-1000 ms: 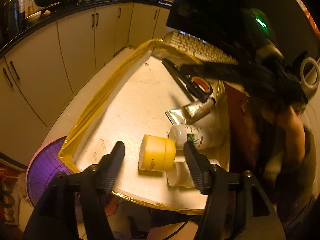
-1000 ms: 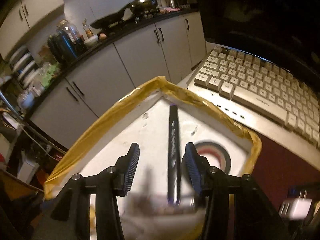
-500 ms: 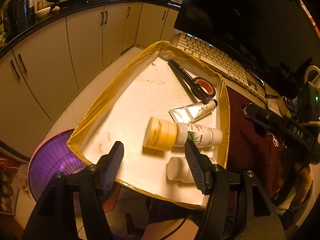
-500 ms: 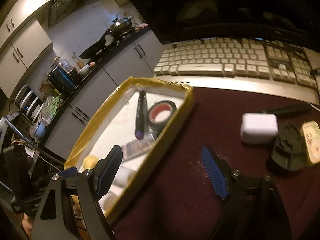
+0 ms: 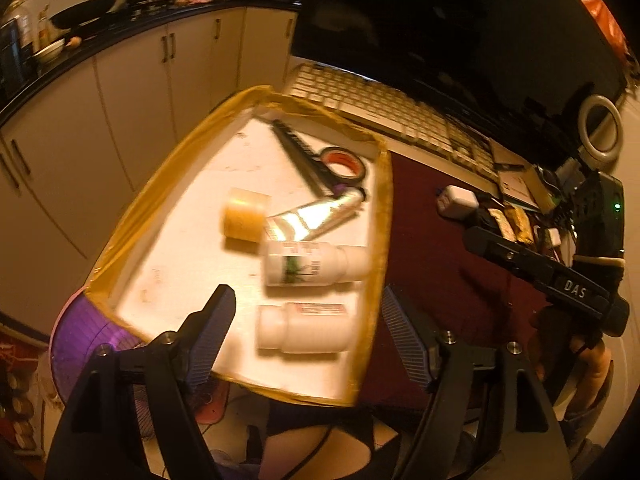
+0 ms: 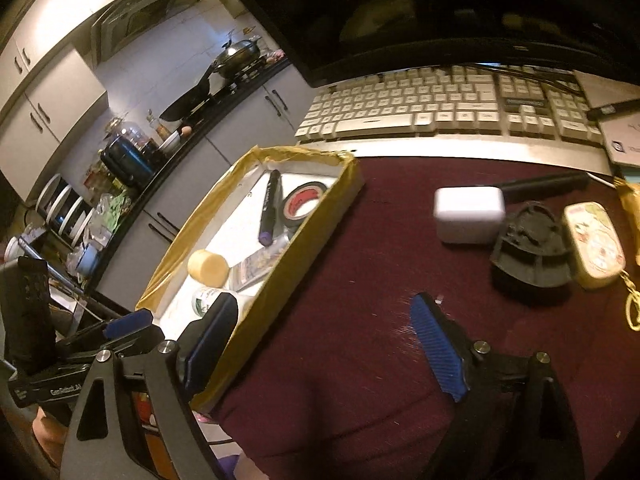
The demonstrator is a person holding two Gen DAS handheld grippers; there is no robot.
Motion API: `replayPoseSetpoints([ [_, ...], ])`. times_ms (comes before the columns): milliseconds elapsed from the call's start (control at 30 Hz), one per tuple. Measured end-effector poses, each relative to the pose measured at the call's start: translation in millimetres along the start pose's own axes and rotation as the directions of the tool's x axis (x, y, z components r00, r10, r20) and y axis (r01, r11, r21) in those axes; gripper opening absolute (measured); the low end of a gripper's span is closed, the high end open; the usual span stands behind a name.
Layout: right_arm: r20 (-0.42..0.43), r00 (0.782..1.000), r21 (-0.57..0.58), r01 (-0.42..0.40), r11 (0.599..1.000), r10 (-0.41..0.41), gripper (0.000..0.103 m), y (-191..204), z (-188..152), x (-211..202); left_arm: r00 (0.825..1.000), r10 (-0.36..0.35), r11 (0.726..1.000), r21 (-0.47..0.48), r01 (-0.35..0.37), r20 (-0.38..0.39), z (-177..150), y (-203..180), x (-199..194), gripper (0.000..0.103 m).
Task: Organize rigid objects
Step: 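Lower the tape roll into the tray and open the left tool while the right tool releases the marker, then move both open tools from the tray to the items on the desk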
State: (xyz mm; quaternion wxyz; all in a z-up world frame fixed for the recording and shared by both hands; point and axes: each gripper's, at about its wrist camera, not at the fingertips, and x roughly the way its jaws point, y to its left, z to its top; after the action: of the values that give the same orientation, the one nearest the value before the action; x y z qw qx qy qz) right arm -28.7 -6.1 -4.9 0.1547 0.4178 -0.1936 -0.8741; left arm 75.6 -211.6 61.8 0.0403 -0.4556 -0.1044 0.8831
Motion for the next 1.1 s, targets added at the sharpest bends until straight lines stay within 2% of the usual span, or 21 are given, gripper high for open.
replayPoseSetpoints([
  [433,0.044,0.992,0.05,0.119,0.992,-0.121,0.086,-48,-13,-42,0.996,-0.069,0.987,0.139,0.076,-0.053,14,-72,14,0.076],
  [733,0.066,0.981,0.138,0.172,0.975,-0.182,0.086,-86,-17,-64,0.99,-0.103,0.968,0.22,0.122,-0.099,40,-128,55,0.076],
  [933,0.08,0.978,0.171,0.178,0.969,-0.194,0.086,-100,-18,-74,0.985,-0.145,0.93,0.327,0.167,-0.092,66,-160,87,0.076],
  [1033,0.084,0.977,0.187,0.176,0.966,-0.194,0.086,-105,-17,-76,0.992,-0.099,0.89,0.439,0.124,-0.079,75,-173,106,0.076],
  [1100,0.084,0.978,0.199,0.173,0.964,-0.193,0.086,-109,-16,-75,0.99,-0.088,0.89,0.438,0.127,-0.109,83,-175,123,0.076],
])
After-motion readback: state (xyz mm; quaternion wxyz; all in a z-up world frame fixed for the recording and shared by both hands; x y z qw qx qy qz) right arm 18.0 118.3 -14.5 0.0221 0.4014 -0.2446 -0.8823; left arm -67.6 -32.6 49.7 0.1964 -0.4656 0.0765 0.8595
